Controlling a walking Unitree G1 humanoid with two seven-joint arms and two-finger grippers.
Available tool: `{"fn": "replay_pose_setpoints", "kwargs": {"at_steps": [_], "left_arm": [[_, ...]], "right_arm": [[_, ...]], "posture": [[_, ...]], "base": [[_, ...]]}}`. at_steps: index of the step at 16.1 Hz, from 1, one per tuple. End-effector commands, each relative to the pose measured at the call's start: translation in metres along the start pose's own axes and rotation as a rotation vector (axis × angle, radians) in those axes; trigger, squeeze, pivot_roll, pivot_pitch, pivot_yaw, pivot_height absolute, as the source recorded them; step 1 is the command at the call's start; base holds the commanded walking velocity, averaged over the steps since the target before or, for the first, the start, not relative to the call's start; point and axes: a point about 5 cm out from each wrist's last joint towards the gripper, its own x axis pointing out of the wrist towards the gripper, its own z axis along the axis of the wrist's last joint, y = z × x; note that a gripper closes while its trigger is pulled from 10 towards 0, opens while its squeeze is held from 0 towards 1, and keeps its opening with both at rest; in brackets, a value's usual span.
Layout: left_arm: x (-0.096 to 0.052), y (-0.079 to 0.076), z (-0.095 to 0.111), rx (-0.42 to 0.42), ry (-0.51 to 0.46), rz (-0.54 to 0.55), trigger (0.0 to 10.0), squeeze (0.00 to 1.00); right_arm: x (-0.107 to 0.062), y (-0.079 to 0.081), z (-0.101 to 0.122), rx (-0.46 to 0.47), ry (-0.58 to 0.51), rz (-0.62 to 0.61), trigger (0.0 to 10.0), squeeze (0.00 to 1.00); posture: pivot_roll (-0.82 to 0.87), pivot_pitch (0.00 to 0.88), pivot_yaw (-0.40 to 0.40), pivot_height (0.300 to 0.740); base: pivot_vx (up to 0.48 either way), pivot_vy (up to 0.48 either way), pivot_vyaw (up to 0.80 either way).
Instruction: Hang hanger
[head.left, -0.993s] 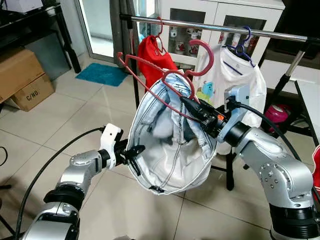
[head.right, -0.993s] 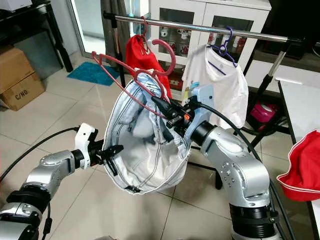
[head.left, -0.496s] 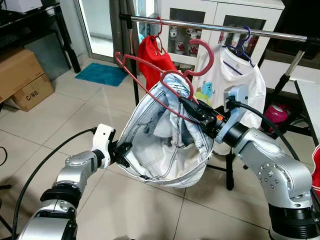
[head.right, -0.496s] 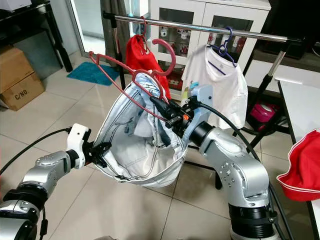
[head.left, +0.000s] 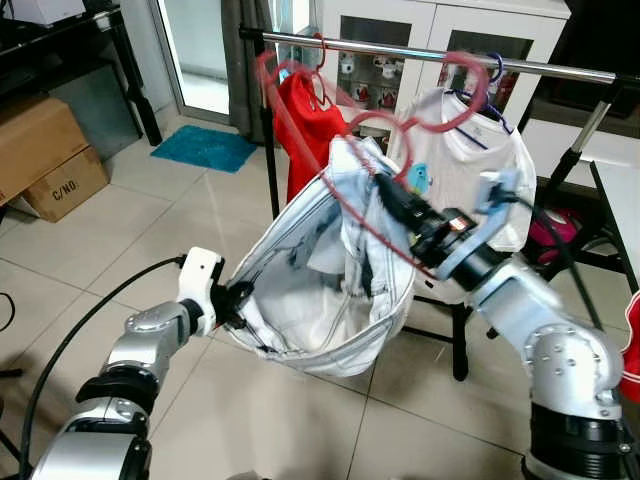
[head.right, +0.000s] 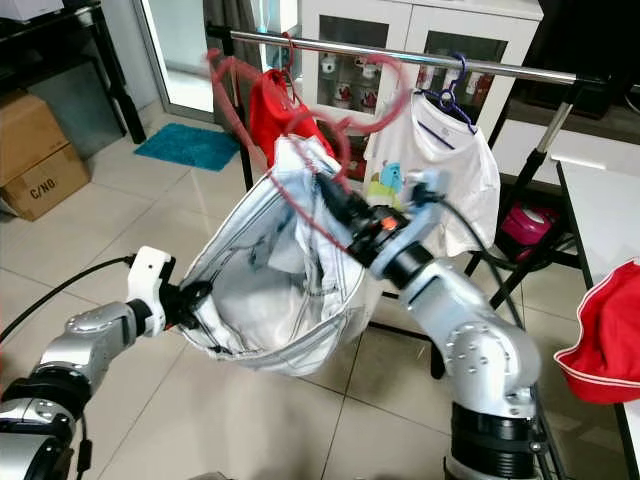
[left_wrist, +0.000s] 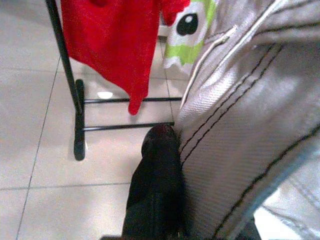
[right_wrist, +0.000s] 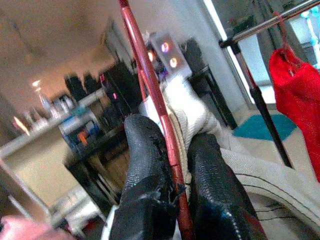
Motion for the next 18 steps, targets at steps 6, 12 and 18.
{"fn": "replay_pose_setpoints", "kwargs": {"at_steps": [6, 12, 18], "left_arm": [[-0.026, 0.017, -0.035, -0.024, 0.092, 0.049, 0.0, 0.00], [-0.050, 0.026, -0.059, -0.052, 0.122, 0.075, 0.0, 0.00], [-0.059, 0.015, -0.070, -0.057, 0.130, 0.020, 0.0, 0.00]], "right_arm": [[-0.006, -0.008, 0.044, 0.194, -0.254, -0.022, 0.0, 0.00], [-0.007, -0.021, 0.053, 0.236, -0.295, -0.109, 0.0, 0.00], [-0.012, -0.035, 0.065, 0.263, -0.347, -0.199, 0.0, 0.00]], "posture": [[-0.17, 0.000, 0.005, 0.740], [-0.15, 0.000, -0.006, 0.740], [-0.15, 0.000, 0.002, 0.740]], "base": [[0.000, 0.000, 0.00], [0.000, 0.000, 0.00], [0.000, 0.000, 0.00]]}}
